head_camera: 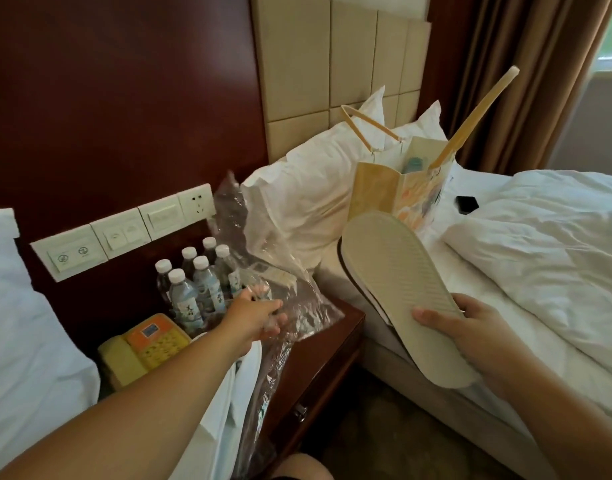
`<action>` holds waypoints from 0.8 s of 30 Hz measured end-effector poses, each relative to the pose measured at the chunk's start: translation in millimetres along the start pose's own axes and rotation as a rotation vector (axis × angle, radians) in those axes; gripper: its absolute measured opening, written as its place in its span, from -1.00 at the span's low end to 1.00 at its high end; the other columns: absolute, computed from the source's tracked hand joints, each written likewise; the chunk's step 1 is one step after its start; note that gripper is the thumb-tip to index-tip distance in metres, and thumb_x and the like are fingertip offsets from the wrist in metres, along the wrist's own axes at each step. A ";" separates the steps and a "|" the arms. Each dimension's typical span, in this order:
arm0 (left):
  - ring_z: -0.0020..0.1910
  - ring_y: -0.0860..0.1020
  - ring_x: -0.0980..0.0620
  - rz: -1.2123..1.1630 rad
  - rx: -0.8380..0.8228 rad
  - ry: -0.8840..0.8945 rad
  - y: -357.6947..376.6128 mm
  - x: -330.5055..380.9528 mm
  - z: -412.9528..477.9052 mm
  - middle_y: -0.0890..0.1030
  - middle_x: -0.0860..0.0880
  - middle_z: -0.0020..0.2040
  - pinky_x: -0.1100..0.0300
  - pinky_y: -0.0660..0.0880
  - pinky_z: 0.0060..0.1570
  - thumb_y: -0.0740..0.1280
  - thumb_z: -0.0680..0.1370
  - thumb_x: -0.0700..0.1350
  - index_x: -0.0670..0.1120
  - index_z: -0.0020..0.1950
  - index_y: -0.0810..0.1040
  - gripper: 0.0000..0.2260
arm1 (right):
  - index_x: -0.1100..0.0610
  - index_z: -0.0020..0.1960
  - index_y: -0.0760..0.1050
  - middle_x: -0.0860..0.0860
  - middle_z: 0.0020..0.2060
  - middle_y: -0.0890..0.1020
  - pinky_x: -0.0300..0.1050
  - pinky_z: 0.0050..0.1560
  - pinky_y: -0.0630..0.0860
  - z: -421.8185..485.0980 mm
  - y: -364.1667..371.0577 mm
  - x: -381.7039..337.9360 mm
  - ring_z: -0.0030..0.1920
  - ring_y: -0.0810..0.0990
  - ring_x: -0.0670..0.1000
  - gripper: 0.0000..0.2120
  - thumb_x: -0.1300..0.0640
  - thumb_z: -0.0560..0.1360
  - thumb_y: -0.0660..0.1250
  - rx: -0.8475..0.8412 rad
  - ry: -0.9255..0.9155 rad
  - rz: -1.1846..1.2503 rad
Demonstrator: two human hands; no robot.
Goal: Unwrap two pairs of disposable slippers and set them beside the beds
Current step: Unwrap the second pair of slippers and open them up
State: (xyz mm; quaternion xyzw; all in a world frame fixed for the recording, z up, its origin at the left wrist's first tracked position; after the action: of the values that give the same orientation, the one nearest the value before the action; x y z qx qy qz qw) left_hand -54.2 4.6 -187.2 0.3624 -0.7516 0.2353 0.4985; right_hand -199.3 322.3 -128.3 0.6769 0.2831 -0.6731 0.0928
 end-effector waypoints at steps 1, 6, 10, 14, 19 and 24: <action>-0.40 0.65 0.03 0.066 -0.022 -0.019 2.1 -7.6 5.6 0.64 -0.17 0.02 0.19 0.54 -0.46 0.39 0.53 -0.28 -0.05 0.24 0.39 -0.66 | -0.12 0.06 0.62 -0.14 -0.19 0.75 0.03 -0.24 0.69 4.6 1.1 4.4 -0.23 0.75 -0.01 -0.58 -0.21 0.26 0.58 0.001 0.006 0.014; -0.16 0.66 -0.06 0.445 -0.049 -0.043 5.1 -31.2 29.6 0.64 -0.11 0.07 0.14 0.57 -0.32 0.48 0.46 -0.12 0.00 0.33 0.39 -0.51 | -0.07 0.09 0.60 -0.19 -0.20 0.74 -0.16 -0.39 0.63 23.9 8.8 24.0 -0.28 0.74 -0.08 -0.57 -0.16 0.28 0.59 -0.005 0.041 0.106; -0.10 0.63 -0.05 0.463 -0.027 -0.117 3.4 -44.3 47.4 0.60 -0.08 0.10 0.12 0.57 -0.24 0.51 0.44 -0.07 0.00 0.40 0.36 -0.42 | -0.05 0.05 0.62 -0.16 -0.19 0.75 -0.20 -0.42 0.62 33.1 13.8 37.9 -0.27 0.75 -0.07 -0.61 -0.12 0.29 0.61 -0.029 0.075 0.142; -0.09 0.63 0.03 0.436 0.023 -0.145 -1.3 -59.3 56.8 0.59 -0.02 0.06 0.19 0.55 -0.35 0.51 0.46 -0.10 -0.06 0.51 0.22 -0.29 | -0.07 0.04 0.61 -0.18 -0.21 0.74 -0.27 -0.46 0.60 37.4 23.2 47.7 -0.29 0.74 -0.10 -0.65 -0.09 0.31 0.60 -0.066 0.100 0.175; 0.27 0.48 -0.18 0.453 0.130 -0.067 -10.7 -54.4 65.2 0.28 -0.16 0.51 0.09 0.57 -0.17 0.53 0.42 0.01 -0.05 0.58 0.10 -0.13 | -0.08 0.04 0.63 -0.14 -0.17 0.75 -0.24 -0.42 0.61 40.3 36.3 48.7 -0.25 0.75 -0.06 -0.65 -0.10 0.31 0.60 -0.110 0.119 0.199; 0.29 0.47 -0.16 0.627 0.179 0.208 -13.8 -24.3 54.2 0.42 -0.13 0.41 -0.07 0.48 0.21 0.54 0.36 0.05 -0.07 0.50 0.28 -0.21 | -0.04 0.07 0.63 -0.08 -0.17 0.76 -0.18 -0.40 0.63 37.0 54.3 31.3 -0.23 0.76 0.00 -0.63 -0.07 0.31 0.60 -0.164 0.146 0.248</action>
State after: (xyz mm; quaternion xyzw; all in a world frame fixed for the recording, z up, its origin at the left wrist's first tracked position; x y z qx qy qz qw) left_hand -69.0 -35.3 -230.9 0.1302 -0.7477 0.4780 0.4421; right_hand -205.6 267.0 -175.2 0.7438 0.2573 -0.5802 0.2095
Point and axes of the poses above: each hand's wrist, its own z-axis towards the middle knuckle, its own y-axis out of the palm, x = y × z, the point moved 3 cm from there along z, towards the middle knuckle
